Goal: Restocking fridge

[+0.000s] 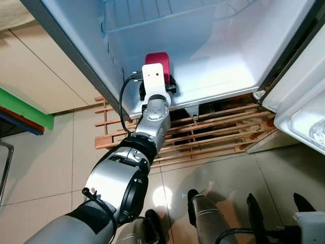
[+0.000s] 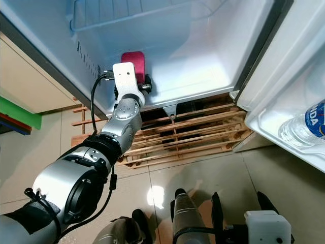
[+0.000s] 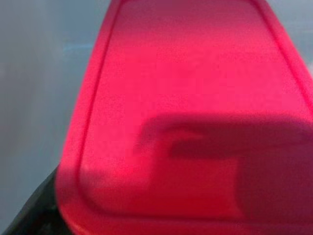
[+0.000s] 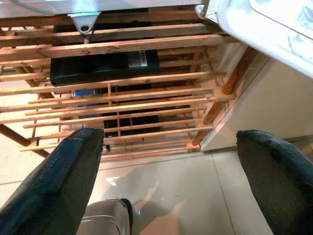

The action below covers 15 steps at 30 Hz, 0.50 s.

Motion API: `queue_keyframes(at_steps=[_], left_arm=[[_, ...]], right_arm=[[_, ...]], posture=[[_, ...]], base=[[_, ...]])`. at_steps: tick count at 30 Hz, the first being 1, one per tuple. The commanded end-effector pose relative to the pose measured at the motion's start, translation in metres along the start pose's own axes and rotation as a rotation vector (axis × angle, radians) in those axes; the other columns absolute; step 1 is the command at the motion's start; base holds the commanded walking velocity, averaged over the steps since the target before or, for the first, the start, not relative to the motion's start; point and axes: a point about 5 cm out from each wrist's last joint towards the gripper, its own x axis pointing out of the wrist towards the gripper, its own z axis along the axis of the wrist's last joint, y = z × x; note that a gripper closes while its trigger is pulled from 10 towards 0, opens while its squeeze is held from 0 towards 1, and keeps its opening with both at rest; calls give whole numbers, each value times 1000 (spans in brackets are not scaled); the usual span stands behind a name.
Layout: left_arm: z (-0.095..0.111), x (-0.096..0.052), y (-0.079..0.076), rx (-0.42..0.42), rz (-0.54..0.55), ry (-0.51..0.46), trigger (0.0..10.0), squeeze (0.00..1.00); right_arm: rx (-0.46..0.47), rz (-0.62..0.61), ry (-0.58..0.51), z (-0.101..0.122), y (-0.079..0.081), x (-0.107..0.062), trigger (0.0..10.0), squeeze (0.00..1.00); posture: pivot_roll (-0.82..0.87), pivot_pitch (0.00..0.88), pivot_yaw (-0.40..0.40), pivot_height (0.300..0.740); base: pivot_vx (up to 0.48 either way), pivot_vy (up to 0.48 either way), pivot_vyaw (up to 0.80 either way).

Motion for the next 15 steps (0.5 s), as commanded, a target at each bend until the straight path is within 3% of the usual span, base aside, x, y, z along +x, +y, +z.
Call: queue_keyframes(at_steps=[1,11,15], left_arm=[[-4,-6,-17,-39,-3,35,10000,1000],[-2,-10,-29,-70,-38,27,10000,1000],[-5,-10,-29,-33,-62,34,10000,1000]], right_arm=[[-10,3,16,-1,-1,0,10000,47],[-25,28,-9,-4,-3,14,10000,43],[-35,66,-21,-5,-4,20,10000,43]], posture=[[-476,310,142,740],[-443,269,131,740],[-423,237,125,740]], base=[[0,0,0],[0,0,0],[0,0,0]])
